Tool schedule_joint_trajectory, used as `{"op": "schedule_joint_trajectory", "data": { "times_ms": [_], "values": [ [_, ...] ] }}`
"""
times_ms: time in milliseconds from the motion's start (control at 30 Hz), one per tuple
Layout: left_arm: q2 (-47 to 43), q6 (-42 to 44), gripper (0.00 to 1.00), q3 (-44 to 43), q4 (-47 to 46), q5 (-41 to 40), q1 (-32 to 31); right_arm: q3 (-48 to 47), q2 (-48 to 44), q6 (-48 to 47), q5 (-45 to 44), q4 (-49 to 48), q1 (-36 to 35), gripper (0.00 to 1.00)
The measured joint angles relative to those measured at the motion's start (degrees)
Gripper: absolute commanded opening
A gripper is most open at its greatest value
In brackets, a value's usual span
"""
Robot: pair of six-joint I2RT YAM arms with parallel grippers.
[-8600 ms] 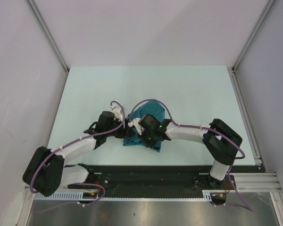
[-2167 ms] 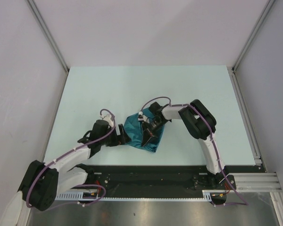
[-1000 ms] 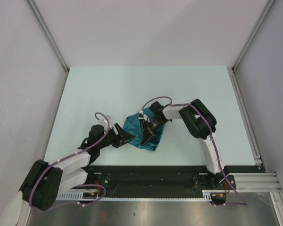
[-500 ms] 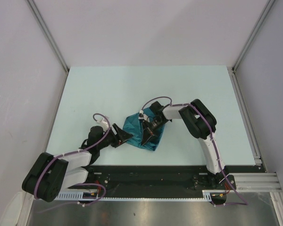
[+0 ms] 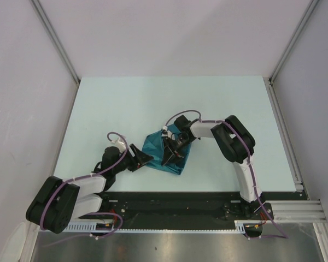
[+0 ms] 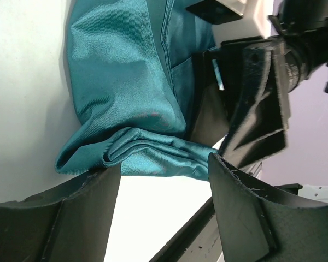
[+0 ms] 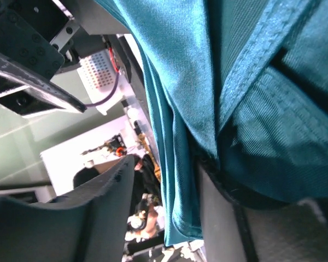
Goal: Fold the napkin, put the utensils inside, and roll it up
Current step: Roll the napkin with the utensil
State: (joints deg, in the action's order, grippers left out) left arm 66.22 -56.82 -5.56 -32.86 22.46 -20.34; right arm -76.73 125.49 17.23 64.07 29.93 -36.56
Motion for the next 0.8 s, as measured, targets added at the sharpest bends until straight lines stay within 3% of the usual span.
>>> {"op": "schedule_joint_trajectory", "data": {
  "times_ms": [233,467,800],
  "values": [
    [0.0,0.37,0.7,-0.02,0.39,0.04,0.02,0.79,-4.2,0.26,-5.99,0.66,-0.09,0.62],
    [0.0,0.66,0.7,-0.22,0.83,0.07,0.02,1.62,-12.37,-1.99,-18.34,0.52,-1.46,0.64],
    [0.0,1.42,0.7,-0.68,1.84,0.22,0.07,4.68,-19.43,-8.44,-38.66,-5.46,-10.34,0.64]
  ]
}}
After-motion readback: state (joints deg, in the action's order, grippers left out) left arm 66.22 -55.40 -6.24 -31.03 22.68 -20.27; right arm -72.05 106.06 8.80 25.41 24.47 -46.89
